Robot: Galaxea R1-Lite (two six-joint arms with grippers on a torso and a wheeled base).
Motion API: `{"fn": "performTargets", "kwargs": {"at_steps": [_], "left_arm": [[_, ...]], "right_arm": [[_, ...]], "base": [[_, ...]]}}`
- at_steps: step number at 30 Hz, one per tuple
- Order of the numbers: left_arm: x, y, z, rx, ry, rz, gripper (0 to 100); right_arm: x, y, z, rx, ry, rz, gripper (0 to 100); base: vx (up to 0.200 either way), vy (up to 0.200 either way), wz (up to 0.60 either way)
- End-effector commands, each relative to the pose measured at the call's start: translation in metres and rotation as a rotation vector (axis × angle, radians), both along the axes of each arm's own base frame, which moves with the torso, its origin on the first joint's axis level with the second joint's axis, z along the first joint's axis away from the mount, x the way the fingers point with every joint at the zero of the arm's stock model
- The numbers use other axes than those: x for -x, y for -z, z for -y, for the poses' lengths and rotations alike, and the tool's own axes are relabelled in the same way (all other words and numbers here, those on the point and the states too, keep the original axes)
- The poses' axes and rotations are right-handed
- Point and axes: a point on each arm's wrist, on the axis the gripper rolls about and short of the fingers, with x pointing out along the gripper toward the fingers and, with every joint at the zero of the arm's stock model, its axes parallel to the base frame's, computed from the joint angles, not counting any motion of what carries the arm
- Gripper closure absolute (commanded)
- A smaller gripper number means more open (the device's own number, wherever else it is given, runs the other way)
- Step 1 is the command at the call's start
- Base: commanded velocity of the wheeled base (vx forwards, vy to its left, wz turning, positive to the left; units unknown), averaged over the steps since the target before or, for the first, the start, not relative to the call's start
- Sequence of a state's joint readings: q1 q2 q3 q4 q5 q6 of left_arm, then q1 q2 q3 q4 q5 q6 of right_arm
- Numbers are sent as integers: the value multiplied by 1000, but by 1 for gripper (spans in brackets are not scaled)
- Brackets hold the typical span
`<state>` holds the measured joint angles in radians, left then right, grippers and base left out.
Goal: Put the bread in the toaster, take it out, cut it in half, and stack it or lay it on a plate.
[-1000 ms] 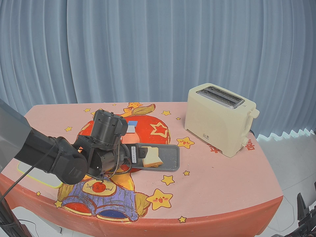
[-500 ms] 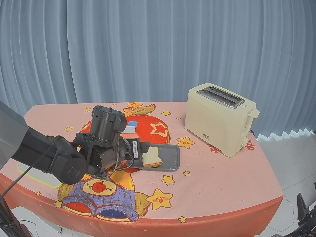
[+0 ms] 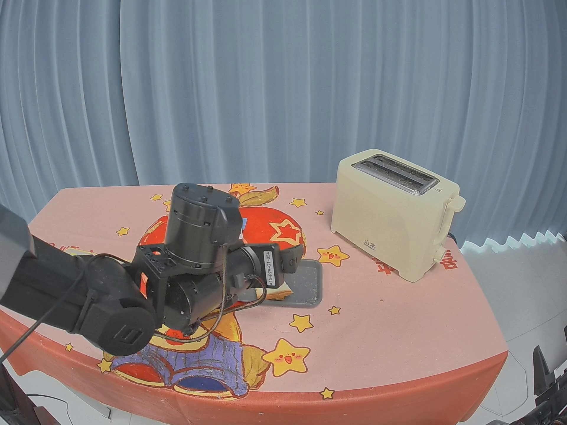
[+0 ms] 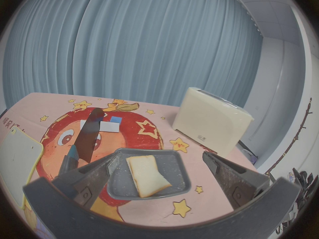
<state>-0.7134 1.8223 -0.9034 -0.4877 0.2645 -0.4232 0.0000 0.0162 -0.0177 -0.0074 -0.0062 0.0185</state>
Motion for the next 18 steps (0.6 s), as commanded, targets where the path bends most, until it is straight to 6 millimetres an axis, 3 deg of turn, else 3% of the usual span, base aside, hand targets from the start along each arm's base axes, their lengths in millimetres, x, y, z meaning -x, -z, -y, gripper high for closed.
{"fn": "performTargets", "kwargs": {"at_steps": [1, 8, 18], "left_arm": [[13, -18, -6, 26, 11, 43, 0], [23, -25, -19, -7, 6, 73, 0], [47, -53, -41, 24, 5, 165, 0]], "right_arm": [[0, 5, 0, 0, 0, -1, 0], [0, 5, 0, 0, 0, -1, 0], [0, 5, 0, 0, 0, -1, 0]], "base": [[0, 0, 0], [0, 0, 0], [0, 0, 0]]}}
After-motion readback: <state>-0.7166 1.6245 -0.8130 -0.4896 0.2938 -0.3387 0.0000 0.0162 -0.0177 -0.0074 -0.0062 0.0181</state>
